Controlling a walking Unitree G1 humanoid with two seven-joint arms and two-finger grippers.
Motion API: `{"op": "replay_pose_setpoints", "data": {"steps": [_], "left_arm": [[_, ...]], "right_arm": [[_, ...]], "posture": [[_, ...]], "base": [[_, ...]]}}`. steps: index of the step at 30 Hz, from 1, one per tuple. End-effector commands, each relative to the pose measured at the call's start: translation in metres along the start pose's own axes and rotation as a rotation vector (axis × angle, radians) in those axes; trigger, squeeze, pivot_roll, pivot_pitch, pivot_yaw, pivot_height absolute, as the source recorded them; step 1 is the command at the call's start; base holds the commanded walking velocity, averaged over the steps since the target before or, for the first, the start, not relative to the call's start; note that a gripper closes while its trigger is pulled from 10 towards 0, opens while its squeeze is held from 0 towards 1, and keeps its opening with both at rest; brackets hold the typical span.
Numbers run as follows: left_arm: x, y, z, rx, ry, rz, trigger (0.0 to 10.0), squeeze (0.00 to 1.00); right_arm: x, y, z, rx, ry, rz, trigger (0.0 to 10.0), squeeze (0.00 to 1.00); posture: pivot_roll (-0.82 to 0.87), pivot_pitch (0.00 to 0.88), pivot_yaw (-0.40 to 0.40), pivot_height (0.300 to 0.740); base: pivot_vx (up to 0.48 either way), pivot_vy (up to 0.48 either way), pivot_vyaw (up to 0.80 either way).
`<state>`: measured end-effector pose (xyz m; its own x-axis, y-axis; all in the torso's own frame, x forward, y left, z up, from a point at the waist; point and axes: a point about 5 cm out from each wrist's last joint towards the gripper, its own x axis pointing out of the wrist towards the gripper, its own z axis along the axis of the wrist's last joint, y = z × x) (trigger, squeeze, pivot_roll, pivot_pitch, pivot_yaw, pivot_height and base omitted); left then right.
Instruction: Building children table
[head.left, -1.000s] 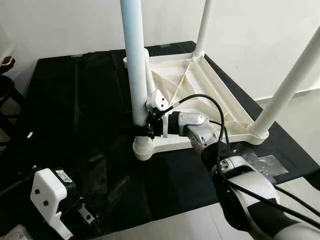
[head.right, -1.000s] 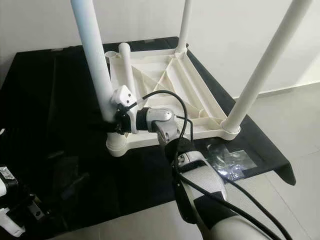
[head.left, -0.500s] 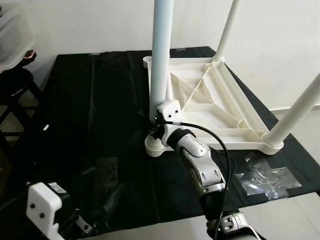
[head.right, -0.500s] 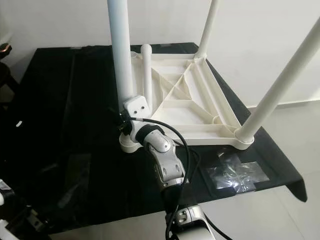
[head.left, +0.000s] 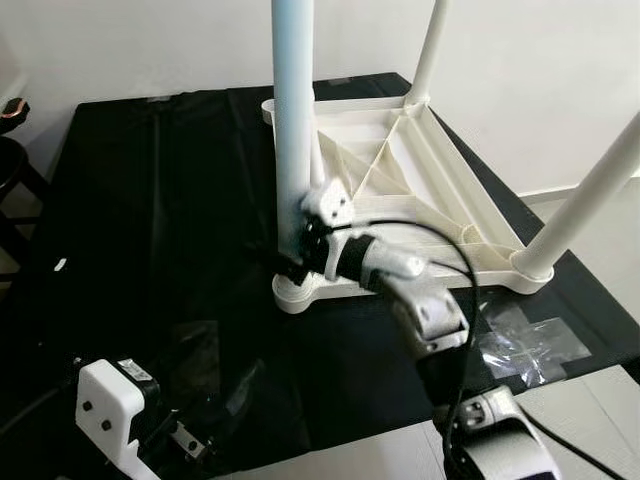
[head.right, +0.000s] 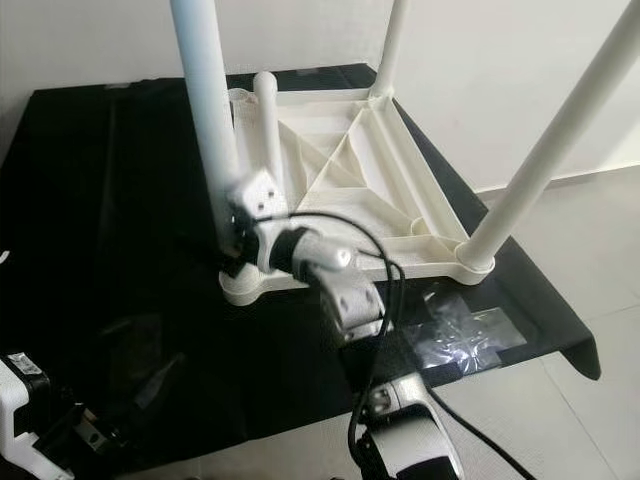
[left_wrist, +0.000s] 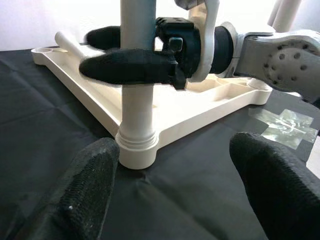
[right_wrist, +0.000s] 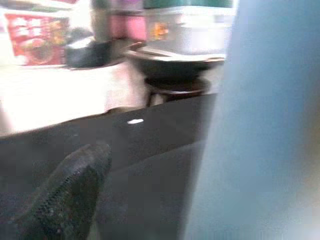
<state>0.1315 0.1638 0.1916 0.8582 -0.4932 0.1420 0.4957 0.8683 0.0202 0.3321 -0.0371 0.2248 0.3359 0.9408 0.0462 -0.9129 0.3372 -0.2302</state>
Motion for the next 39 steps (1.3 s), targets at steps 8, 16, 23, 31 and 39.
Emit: {"op": "replay_pose_setpoints", "data": {"steps": [8, 16, 23, 31, 39], "left_arm": [[0.002, -0.003, -0.001, 0.002, 0.002, 0.005, 10.0, 0.0], [-0.003, -0.006, 0.003, 0.001, 0.006, 0.021, 10.0, 0.0], [-0.006, -0.006, 0.005, 0.005, 0.013, 0.036, 10.0, 0.0], [-0.007, -0.006, 0.005, 0.006, 0.014, 0.041, 10.0, 0.0], [-0.004, -0.004, 0.006, 0.008, -0.002, 0.044, 10.0, 0.0]], "right_arm": [[-0.008, -0.017, -0.01, -0.149, 0.151, 0.222, 10.0, 0.0], [0.0, -0.034, 0.02, -0.083, 0.129, 0.449, 10.0, 0.0], [0.003, -0.037, 0.022, -0.06, 0.133, 0.535, 0.0, 0.0], [0.002, -0.038, 0.021, -0.072, 0.129, 0.529, 0.0, 0.0], [-0.002, -0.027, -0.011, -0.009, 0.126, 0.215, 0.0, 0.0]], "posture": [[0.15, 0.159, -0.047, 0.74], [0.18, 0.2, -0.051, 0.74], [0.19, 0.218, -0.055, 0.74], [0.18, 0.222, -0.055, 0.74], [0.13, 0.217, -0.064, 0.74]], "base": [[0.0, 0.0, 0.0], [0.0, 0.0, 0.0], [0.0, 0.0, 0.0], [0.0, 0.0, 0.0], [0.0, 0.0, 0.0]]}}
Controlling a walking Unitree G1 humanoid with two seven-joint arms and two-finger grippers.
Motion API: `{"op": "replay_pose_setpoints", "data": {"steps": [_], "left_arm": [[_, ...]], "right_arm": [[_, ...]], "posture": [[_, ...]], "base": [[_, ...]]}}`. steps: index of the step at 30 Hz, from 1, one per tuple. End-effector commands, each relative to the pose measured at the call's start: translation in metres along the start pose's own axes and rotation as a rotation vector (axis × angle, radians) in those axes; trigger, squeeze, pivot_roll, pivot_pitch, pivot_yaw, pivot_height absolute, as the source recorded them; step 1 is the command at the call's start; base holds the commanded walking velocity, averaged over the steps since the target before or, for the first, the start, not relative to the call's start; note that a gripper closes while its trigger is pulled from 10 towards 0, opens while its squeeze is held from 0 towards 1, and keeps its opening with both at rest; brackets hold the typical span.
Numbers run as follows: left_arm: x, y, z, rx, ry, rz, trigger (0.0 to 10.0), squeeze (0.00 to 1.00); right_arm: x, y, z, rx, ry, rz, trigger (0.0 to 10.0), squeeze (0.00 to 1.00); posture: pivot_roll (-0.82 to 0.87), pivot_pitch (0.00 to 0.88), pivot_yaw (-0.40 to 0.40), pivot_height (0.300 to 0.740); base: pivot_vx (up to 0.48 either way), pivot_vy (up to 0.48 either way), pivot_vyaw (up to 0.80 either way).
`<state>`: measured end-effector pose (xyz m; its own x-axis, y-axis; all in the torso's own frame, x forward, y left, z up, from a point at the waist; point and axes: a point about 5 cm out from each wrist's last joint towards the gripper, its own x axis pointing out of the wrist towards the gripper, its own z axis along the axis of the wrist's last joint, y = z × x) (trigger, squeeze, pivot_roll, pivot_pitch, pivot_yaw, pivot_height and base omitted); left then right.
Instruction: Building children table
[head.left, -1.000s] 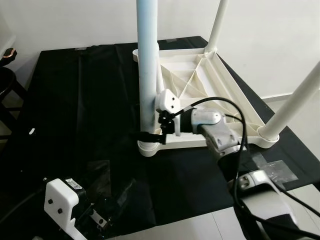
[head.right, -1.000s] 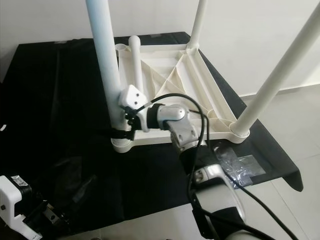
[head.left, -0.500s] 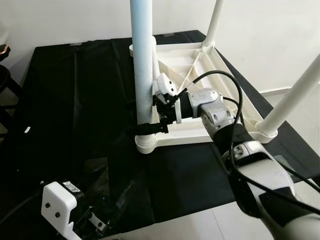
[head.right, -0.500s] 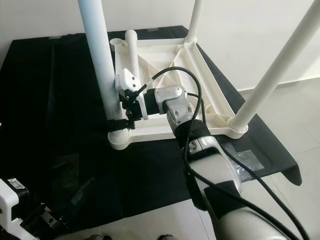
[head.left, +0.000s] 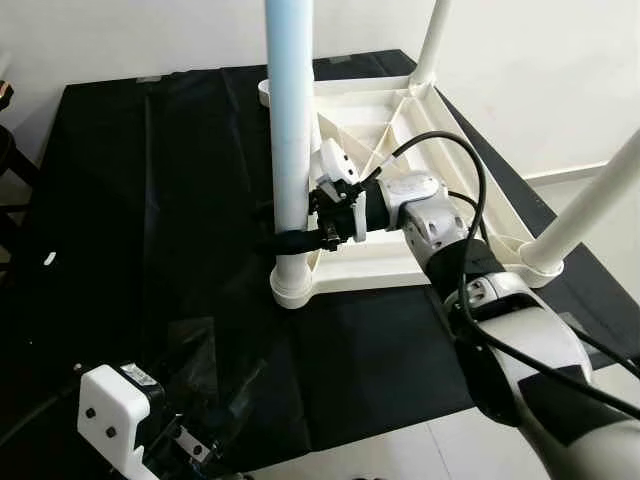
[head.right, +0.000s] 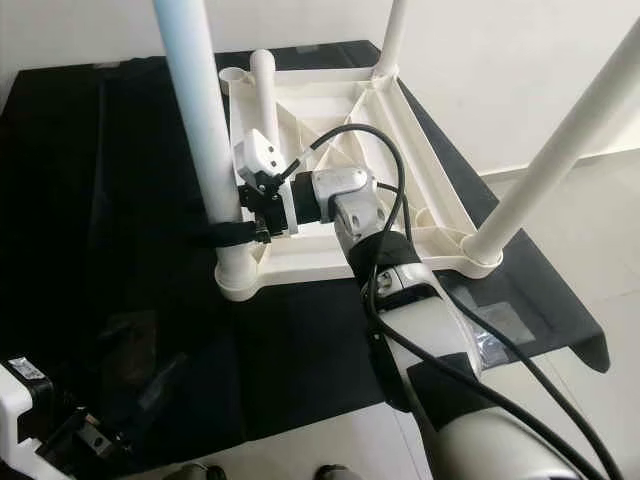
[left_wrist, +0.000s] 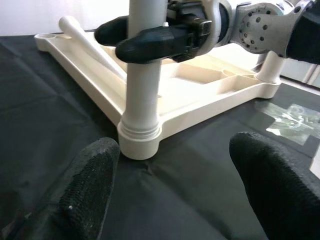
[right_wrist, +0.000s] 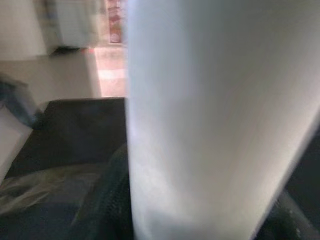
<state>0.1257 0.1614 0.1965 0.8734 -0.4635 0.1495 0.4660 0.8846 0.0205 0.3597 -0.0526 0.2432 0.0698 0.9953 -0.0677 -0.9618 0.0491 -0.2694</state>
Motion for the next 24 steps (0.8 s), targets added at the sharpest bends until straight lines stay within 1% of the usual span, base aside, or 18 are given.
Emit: {"op": "replay_pose_setpoints", "data": {"steps": [1, 2, 3, 4, 5, 6, 7, 8, 9, 15, 16, 17, 18, 19, 20, 21, 22, 24], "left_arm": [[0.0, 0.003, 0.001, 0.006, -0.002, 0.008, 10.0, 0.0], [0.0, 0.003, 0.001, 0.006, -0.002, 0.008, 10.0, 0.0], [0.001, 0.004, 0.001, 0.009, -0.009, 0.007, 10.0, 0.0], [0.001, 0.004, 0.001, 0.009, -0.009, 0.007, 10.0, 0.0], [0.003, 0.006, 0.001, 0.01, -0.013, 0.005, 10.0, 0.0], [0.004, 0.007, 0.0, 0.008, -0.017, 0.003, 10.0, 0.0], [0.004, 0.007, 0.0, 0.008, -0.017, 0.003, 10.0, 0.0], [0.005, 0.008, -0.001, 0.007, -0.019, 0.001, 10.0, 0.0], [0.006, 0.008, -0.002, 0.005, -0.019, 0.0, 10.0, 0.0], [0.006, 0.008, -0.003, 0.003, -0.019, -0.003, 10.0, 0.0], [0.006, 0.009, -0.003, 0.004, -0.02, 0.0, 10.0, 0.0], [0.006, 0.009, -0.003, 0.004, -0.02, 0.0, 10.0, 0.0], [0.006, 0.009, -0.003, 0.005, -0.02, 0.001, 10.0, 0.0], [0.006, 0.009, -0.003, 0.006, -0.019, 0.0, 10.0, 0.0], [0.006, 0.009, -0.003, 0.006, -0.019, 0.0, 10.0, 0.0], [0.007, 0.009, -0.002, 0.007, -0.019, 0.001, 10.0, 0.0], [0.007, 0.009, -0.002, 0.007, -0.019, 0.001, 10.0, 0.0], [0.007, 0.01, -0.002, 0.01, -0.02, 0.002, 10.0, 0.0]], "right_arm": [[0.008, 0.021, -0.038, 0.107, 0.112, -0.489, 0.0, 0.0], [0.008, 0.021, -0.038, 0.107, 0.112, -0.489, 0.0, 0.0], [-0.001, 0.044, -0.046, 0.102, 0.137, -0.707, 0.0, 0.0], [-0.001, 0.044, -0.046, 0.102, 0.137, -0.707, 0.0, 0.0], [-0.004, 0.064, -0.046, 0.107, 0.153, -0.809, 0.0, 0.0], [-0.002, 0.071, -0.041, 0.058, 0.149, -0.821, 0.0, 0.0], [-0.002, 0.071, -0.041, 0.058, 0.149, -0.821, 0.0, 0.0], [0.003, 0.073, -0.038, 0.02, 0.14, -0.778, 0.0, 0.0], [0.008, 0.068, -0.036, -0.033, 0.137, -0.761, 0.0, 0.0], [0.015, 0.062, -0.032, -0.055, 0.145, -0.717, 0.0, 0.0], [0.019, 0.064, -0.026, -0.022, 0.128, -0.699, 10.0, 0.0], [0.019, 0.064, -0.026, -0.022, 0.128, -0.699, 10.0, 0.0], [0.023, 0.063, -0.021, -0.012, 0.096, -0.636, 10.0, 1.0], [0.025, 0.063, -0.018, -0.016, 0.083, -0.597, 10.0, 1.0], [0.025, 0.063, -0.018, -0.016, 0.083, -0.597, 10.0, 1.0], [0.027, 0.06, -0.014, -0.01, 0.047, -0.529, 10.0, 1.0], [0.027, 0.06, -0.014, -0.01, 0.047, -0.529, 10.0, 1.0], [0.027, 0.051, -0.009, -0.007, -0.007, -0.412, 10.0, 1.0]], "posture": [[0.11, 0.214, -0.056, 0.74], [0.11, 0.214, -0.056, 0.74], [0.11, 0.215, -0.052, 0.74], [0.11, 0.215, -0.052, 0.74], [0.1, 0.212, -0.037, 0.74], [0.08, 0.189, -0.026, 0.74], [0.08, 0.189, -0.026, 0.74], [0.08, 0.189, -0.026, 0.74], [0.08, 0.187, -0.025, 0.74], [0.08, 0.184, -0.032, 0.74], [0.08, 0.184, -0.031, 0.74], [0.08, 0.184, -0.031, 0.74], [0.09, 0.186, -0.029, 0.74], [0.09, 0.186, -0.029, 0.74], [0.09, 0.186, -0.029, 0.74], [0.1, 0.185, -0.03, 0.74], [0.1, 0.185, -0.03, 0.74], [0.1, 0.185, -0.033, 0.74]], "base": [[0.0, 0.0, 0.0], [0.0, 0.0, 0.0], [0.0, 0.0, 0.0], [0.0, 0.0, 0.0], [0.0, 0.0, 0.0], [0.0, 0.0, 0.0], [0.0, 0.0, 0.0], [0.0, 0.0, 0.0], [0.0, 0.0, 0.0], [0.0, 0.0, 0.0], [0.0, 0.0, 0.0], [0.0, 0.0, 0.0], [0.0, 0.0, 0.0], [0.0, 0.0, 0.0], [0.0, 0.0, 0.0], [0.0, 0.0, 0.0], [0.0, 0.0, 0.0], [0.0, 0.0, 0.0]]}}
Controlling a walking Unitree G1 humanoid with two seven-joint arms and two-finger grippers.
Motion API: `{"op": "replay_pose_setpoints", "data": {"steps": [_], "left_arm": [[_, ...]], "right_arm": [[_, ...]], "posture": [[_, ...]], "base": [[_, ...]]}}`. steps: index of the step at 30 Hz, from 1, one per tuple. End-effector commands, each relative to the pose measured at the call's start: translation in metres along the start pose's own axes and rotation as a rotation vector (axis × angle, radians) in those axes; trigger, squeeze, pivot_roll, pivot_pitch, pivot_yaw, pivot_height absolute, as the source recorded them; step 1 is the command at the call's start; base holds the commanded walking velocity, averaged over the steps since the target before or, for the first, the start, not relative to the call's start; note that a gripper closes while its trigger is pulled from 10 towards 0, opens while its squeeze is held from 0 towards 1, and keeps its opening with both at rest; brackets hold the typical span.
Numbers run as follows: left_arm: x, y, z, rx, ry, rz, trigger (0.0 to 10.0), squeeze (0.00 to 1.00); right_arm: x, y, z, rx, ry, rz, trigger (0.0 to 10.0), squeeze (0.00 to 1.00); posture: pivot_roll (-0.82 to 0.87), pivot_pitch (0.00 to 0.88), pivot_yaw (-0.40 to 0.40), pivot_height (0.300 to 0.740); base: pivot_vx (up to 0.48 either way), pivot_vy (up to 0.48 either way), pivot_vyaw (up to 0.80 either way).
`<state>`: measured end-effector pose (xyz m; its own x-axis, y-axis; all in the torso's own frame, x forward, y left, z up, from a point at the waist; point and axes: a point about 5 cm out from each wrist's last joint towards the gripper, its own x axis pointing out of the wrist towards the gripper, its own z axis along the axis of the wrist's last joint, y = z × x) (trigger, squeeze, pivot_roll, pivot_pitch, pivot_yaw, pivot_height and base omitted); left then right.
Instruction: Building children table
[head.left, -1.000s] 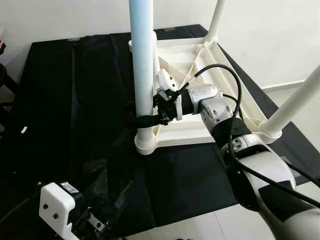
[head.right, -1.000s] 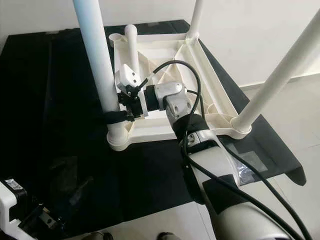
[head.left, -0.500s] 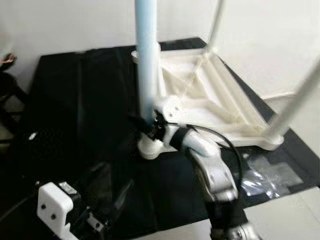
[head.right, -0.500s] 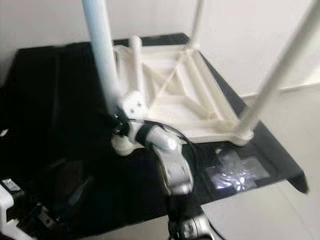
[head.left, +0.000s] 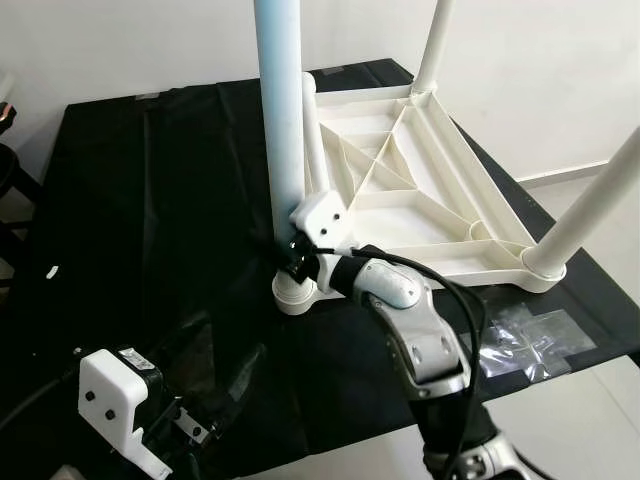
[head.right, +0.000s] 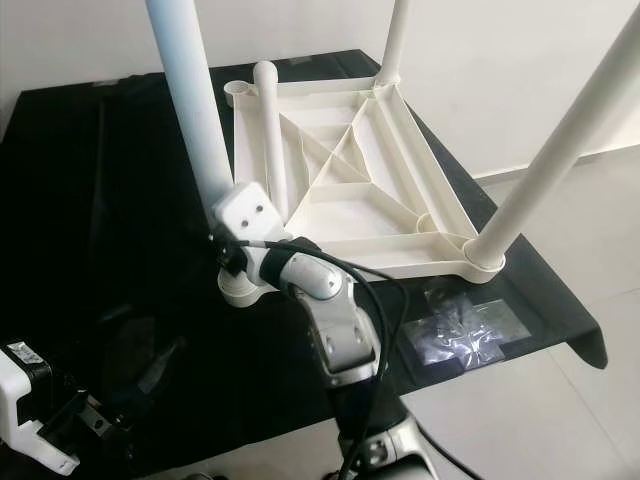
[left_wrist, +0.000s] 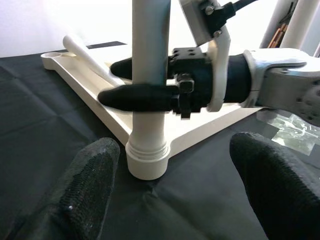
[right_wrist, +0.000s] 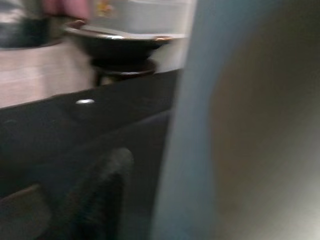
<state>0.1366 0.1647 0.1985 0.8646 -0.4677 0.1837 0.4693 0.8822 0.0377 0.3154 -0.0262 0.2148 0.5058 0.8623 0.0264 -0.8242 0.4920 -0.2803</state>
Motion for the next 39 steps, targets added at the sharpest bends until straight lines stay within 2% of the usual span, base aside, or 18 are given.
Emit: {"op": "replay_pose_setpoints", "data": {"steps": [1, 4, 6, 7, 8, 13, 17, 21, 22, 31, 36, 37, 39], "left_arm": [[-0.002, 0.001, -0.002, -0.005, 0.014, 0.01, 10.0, 0.0], [-0.002, 0.0, -0.003, -0.005, 0.015, 0.012, 10.0, 0.0], [-0.003, 0.0, -0.003, -0.004, 0.016, 0.013, 10.0, 0.0], [-0.003, 0.0, -0.003, -0.005, 0.017, 0.013, 10.0, 0.0], [-0.003, 0.0, -0.002, -0.004, 0.016, 0.014, 10.0, 0.0], [-0.004, -0.002, -0.001, -0.004, 0.019, 0.012, 10.0, 0.0], [-0.005, -0.003, -0.001, -0.006, 0.023, 0.012, 10.0, 0.0], [-0.006, -0.003, 0.0, -0.008, 0.023, 0.013, 10.0, 0.0], [-0.007, -0.004, 0.0, -0.009, 0.025, 0.015, 10.0, 0.0], [-0.008, -0.004, 0.001, -0.009, 0.03, 0.02, 10.0, 0.0], [-0.008, -0.005, 0.001, -0.012, 0.027, 0.022, 10.0, 0.0], [-0.006, -0.005, 0.0, -0.011, 0.022, 0.022, 10.0, 0.0], [-0.006, -0.005, 0.0, -0.011, 0.022, 0.022, 10.0, 0.0]], "right_arm": [[0.002, -0.007, 0.006, 0.018, -0.07, 0.165, 10.0, 1.0], [0.0, -0.015, 0.008, 0.016, -0.087, 0.3, 10.0, 1.0], [-0.002, -0.017, 0.009, 0.013, -0.091, 0.332, 10.0, 1.0], [-0.002, -0.02, 0.009, 0.015, -0.084, 0.354, 10.0, 0.47], [-0.002, -0.025, 0.009, 0.014, -0.073, 0.379, 10.0, 0.0], [0.001, -0.039, 0.01, -0.002, -0.035, 0.45, 10.0, 0.0], [0.01, -0.049, 0.018, 0.029, -0.039, 0.52, 10.0, 0.0], [0.011, -0.049, 0.019, 0.033, -0.045, 0.561, 10.0, 0.0], [0.013, -0.048, 0.019, 0.038, -0.046, 0.581, 0.0, 0.0], [0.016, -0.048, 0.021, 0.048, -0.052, 0.606, 0.0, 0.0], [0.017, -0.053, 0.021, 0.057, -0.067, 0.551, 0.0, 0.0], [0.014, -0.059, 0.017, 0.048, -0.069, 0.459, 0.0, 0.0], [0.014, -0.059, 0.017, 0.048, -0.069, 0.459, 0.0, 0.0]], "posture": [[0.11, 0.184, -0.036, 0.74], [0.11, 0.181, -0.04, 0.74], [0.11, 0.181, -0.04, 0.74], [0.12, 0.18, -0.041, 0.74], [0.12, 0.178, -0.042, 0.74], [0.13, 0.176, -0.038, 0.74], [0.13, 0.187, -0.039, 0.74], [0.14, 0.19, -0.04, 0.74], [0.14, 0.197, -0.043, 0.74], [0.14, 0.207, -0.046, 0.74], [0.13, 0.207, -0.048, 0.74], [0.12, 0.204, -0.056, 0.74], [0.12, 0.204, -0.056, 0.74]], "base": [[0.0, 0.0, 0.0], [0.0, 0.0, 0.0], [0.0, 0.0, 0.0], [0.0, 0.0, 0.0], [0.0, 0.0, 0.0], [0.0, 0.0, 0.0], [0.0, 0.0, 0.0], [0.0, 0.0, 0.0], [0.0, 0.0, 0.0], [0.0, 0.0, 0.0], [0.0, 0.0, 0.0], [0.0, 0.0, 0.0], [0.0, 0.0, 0.0]]}}
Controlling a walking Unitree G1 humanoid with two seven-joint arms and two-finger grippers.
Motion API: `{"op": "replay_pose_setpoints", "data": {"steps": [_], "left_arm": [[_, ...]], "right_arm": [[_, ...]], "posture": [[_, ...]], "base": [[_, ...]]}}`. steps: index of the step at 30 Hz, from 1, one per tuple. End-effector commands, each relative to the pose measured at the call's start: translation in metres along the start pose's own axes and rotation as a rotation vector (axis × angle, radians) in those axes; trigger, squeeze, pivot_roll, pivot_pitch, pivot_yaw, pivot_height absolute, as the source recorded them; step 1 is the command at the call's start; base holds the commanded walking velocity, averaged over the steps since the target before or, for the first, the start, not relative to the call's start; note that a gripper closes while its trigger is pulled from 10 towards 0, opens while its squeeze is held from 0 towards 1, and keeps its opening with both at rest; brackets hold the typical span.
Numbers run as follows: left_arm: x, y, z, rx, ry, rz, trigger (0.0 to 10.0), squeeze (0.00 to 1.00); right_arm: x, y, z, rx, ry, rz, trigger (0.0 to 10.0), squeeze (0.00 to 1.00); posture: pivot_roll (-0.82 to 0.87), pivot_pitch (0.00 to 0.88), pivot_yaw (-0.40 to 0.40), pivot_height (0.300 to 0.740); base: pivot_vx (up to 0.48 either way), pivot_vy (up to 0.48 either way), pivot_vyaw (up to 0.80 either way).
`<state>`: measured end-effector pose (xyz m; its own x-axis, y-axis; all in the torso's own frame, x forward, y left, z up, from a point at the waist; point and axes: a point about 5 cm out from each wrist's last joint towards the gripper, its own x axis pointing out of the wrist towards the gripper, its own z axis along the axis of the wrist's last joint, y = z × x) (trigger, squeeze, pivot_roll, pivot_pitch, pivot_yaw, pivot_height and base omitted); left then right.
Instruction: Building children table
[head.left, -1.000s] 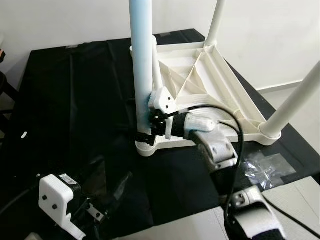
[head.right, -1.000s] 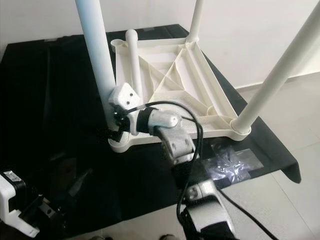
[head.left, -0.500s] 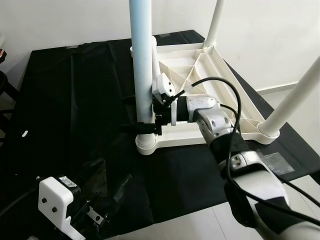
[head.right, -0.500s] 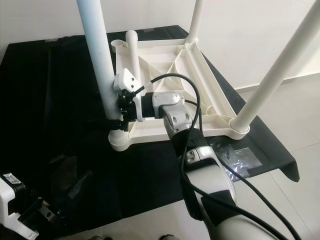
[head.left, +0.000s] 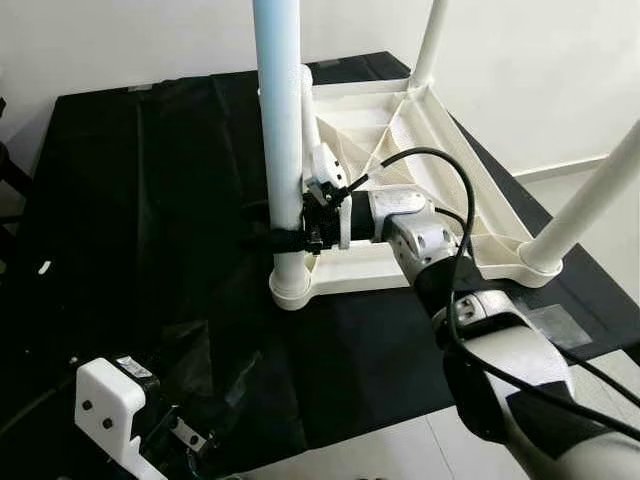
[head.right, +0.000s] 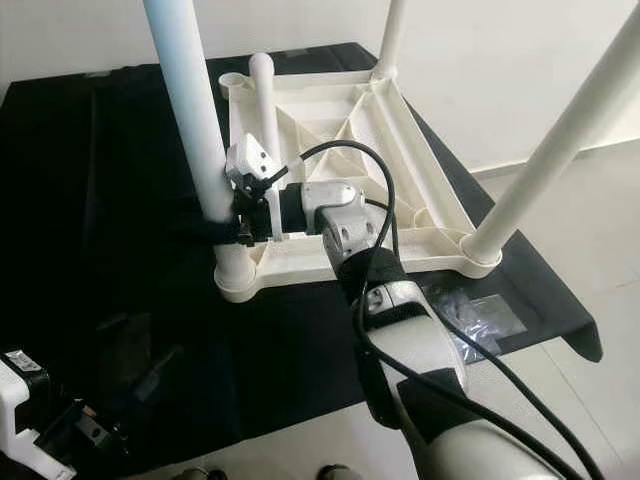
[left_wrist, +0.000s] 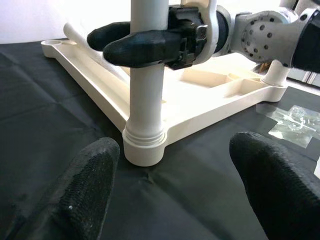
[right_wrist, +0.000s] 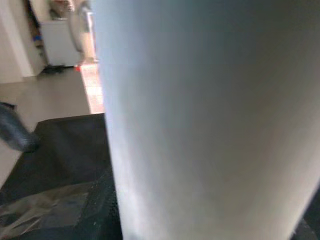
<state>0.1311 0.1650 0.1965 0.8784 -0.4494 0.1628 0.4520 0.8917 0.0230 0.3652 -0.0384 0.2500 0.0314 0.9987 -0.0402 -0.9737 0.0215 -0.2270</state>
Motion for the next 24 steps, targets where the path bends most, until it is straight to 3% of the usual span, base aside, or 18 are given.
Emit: {"op": "replay_pose_setpoints", "data": {"steps": [1, 3, 4, 5, 7, 8, 9, 10, 11, 13, 16, 17, 21, 22, 23, 24], "left_arm": [[-0.001, -0.002, 0.001, 0.001, -0.002, 0.0, 10.0, 0.0], [0.0, -0.002, 0.001, 0.001, -0.004, 0.001, 10.0, 0.0], [0.0, -0.001, 0.001, 0.002, -0.006, 0.004, 10.0, 0.0], [0.0, -0.001, 0.001, 0.002, -0.006, 0.004, 10.0, 0.0], [0.001, 0.0, -0.001, 0.0, -0.01, 0.002, 10.0, 0.0], [0.001, 0.0, -0.001, 0.0, -0.01, 0.002, 10.0, 0.0], [0.003, 0.001, -0.001, -0.001, -0.014, -0.002, 10.0, 0.0], [0.003, 0.001, -0.001, -0.001, -0.014, -0.002, 10.0, 0.0], [0.005, 0.001, 0.001, -0.011, -0.031, -0.009, 10.0, 0.0], [0.008, 0.001, 0.002, -0.016, -0.042, -0.019, 10.0, 0.0], [0.01, 0.001, 0.002, -0.019, -0.051, -0.025, 10.0, 0.0], [0.012, 0.002, 0.003, -0.014, -0.058, -0.029, 10.0, 0.0], [0.011, 0.003, 0.004, -0.012, -0.06, -0.025, 10.0, 0.0], [0.011, 0.003, 0.004, -0.01, -0.06, -0.021, 10.0, 0.0], [0.01, 0.004, 0.004, -0.008, -0.06, -0.017, 10.0, 0.0], [0.011, 0.004, 0.004, -0.005, -0.061, -0.016, 10.0, 0.0]], "right_arm": [[-0.004, -0.002, -0.004, -0.012, -0.008, -0.065, 0.0, 0.0], [-0.007, -0.002, -0.007, -0.013, -0.002, -0.102, 0.0, 0.0], [-0.007, 0.003, -0.017, 0.035, -0.016, -0.215, 0.0, 0.0], [-0.007, 0.003, -0.017, 0.035, -0.016, -0.215, 0.0, 0.0], [-0.022, 0.022, -0.055, -0.003, 0.161, -0.822, 0.0, 0.0], [-0.022, 0.022, -0.055, -0.003, 0.161, -0.822, 0.0, 0.0], [-0.022, 0.046, -0.062, -0.032, 0.19, -0.927, 0.0, 0.0], [-0.022, 0.046, -0.062, -0.032, 0.19, -0.927, 0.0, 0.0], [-0.014, 0.062, -0.063, -0.027, 0.19, -0.929, 0.0, 0.0], [-0.008, 0.068, -0.064, 0.001, 0.17, -0.895, 0.0, 0.0], [-0.003, 0.066, -0.066, 0.015, 0.155, -0.869, 0.0, 0.0], [-0.002, 0.055, -0.066, 0.009, 0.151, -0.869, 0.0, 0.0], [-0.001, 0.052, -0.065, -0.001, 0.148, -0.861, 0.0, 0.0], [0.001, 0.053, -0.063, 0.003, 0.155, -0.835, 3.1, 0.0], [0.005, 0.056, -0.062, 0.038, 0.129, -0.786, 10.0, 0.0], [0.008, 0.057, -0.058, 0.06, 0.09, -0.708, 10.0, 0.0]], "posture": [[0.12, 0.204, -0.059, 0.74], [0.12, 0.202, -0.062, 0.74], [0.1, 0.198, -0.069, 0.74], [0.1, 0.198, -0.069, 0.74], [0.08, 0.197, -0.067, 0.74], [0.08, 0.197, -0.067, 0.74], [0.09, 0.199, -0.043, 0.74], [0.09, 0.199, -0.043, 0.74], [0.08, 0.195, -0.035, 0.74], [0.07, 0.174, -0.026, 0.74], [0.08, 0.174, -0.025, 0.74], [0.09, 0.168, -0.031, 0.74], [0.08, 0.167, -0.032, 0.74], [0.08, 0.166, -0.034, 0.74], [0.09, 0.165, -0.035, 0.74], [0.09, 0.168, -0.036, 0.74]], "base": [[0.0, 0.0, 0.0], [0.0, 0.0, 0.0], [0.0, 0.0, 0.0], [0.0, 0.0, 0.0], [0.0, 0.0, 0.0], [0.0, 0.0, 0.0], [0.0, 0.0, 0.0], [0.0, 0.0, 0.0], [0.0, 0.0, 0.0], [0.0, 0.0, 0.0], [0.0, 0.0, 0.0], [0.0, 0.0, 0.0], [0.0, 0.0, 0.0], [0.0, 0.0, 0.0], [0.0, 0.0, 0.0], [0.0, 0.0, 0.0]]}}
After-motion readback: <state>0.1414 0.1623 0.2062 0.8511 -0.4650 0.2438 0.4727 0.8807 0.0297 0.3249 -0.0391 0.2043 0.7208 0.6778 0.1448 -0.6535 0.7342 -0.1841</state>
